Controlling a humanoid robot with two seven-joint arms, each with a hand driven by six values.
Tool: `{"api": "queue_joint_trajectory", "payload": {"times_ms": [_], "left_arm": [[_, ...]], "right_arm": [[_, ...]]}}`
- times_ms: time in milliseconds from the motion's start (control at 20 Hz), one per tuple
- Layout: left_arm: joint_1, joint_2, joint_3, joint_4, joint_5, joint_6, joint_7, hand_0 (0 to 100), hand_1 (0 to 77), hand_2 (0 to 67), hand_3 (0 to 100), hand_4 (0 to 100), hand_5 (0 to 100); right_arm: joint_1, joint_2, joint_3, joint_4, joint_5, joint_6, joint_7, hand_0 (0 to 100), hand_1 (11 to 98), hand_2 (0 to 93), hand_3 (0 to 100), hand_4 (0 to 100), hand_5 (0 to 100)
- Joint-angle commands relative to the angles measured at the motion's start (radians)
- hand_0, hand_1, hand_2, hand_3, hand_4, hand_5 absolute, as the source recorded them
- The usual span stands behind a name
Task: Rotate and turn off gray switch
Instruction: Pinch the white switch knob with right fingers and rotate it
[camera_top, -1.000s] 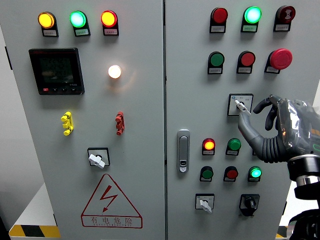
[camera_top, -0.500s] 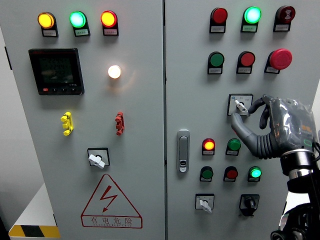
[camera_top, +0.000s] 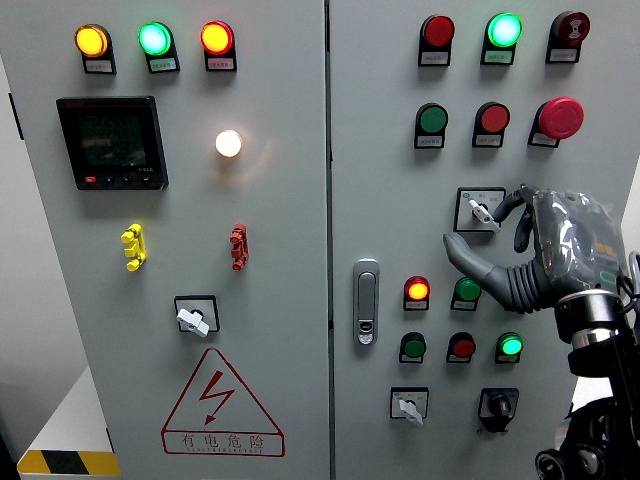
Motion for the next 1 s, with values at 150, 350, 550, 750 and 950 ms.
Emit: {"api": "queue_joint_trajectory", "payload": {"times_ms": [150,350,550,750,950], "left_arm": [[0.000,0.000,0.000,0.000,-0.001,0.000,0.000,0,0.0,12.9,18,9,12],[0.000,0.000,0.000,0.000,0.000,0.000,0.000,0,0.0,12.9,18,9,12],[0.000,0.000,0.000,0.000,0.000,0.000,0.000,0,0.0,12.9,18,9,12],[0.000,0.000,0.000,0.000,-0.001,0.000,-0.001,0,0.0,12.9,18,9,12],[0.000,0.000,0.000,0.000,-0.001,0.000,-0.001,0,0.0,12.9,18,9,12]], "right_arm": [[0.008,-0.0005,0.002,-0.022,-0.009,-0.001,0.000,0,36.4,57.8,89,93,100],[0.020,-0.0005,0.003,-0.029,-0.015,-0.002,0.000,0,36.4,59.6,89,93,100],[0.028,-0.0005,0.011,-0.045,-0.017,-0.002,0.000,0,36.6,61.8,91,93,100],[0.030,-0.0005,0.009,-0.046,-0.018,-0.002,-0.003,0,36.5,63.5,91,93,100],[0.031,-0.0005,0.009,-0.048,-0.037,-0.002,-0.003,1,35.5,65.8,93,93,100]]}}
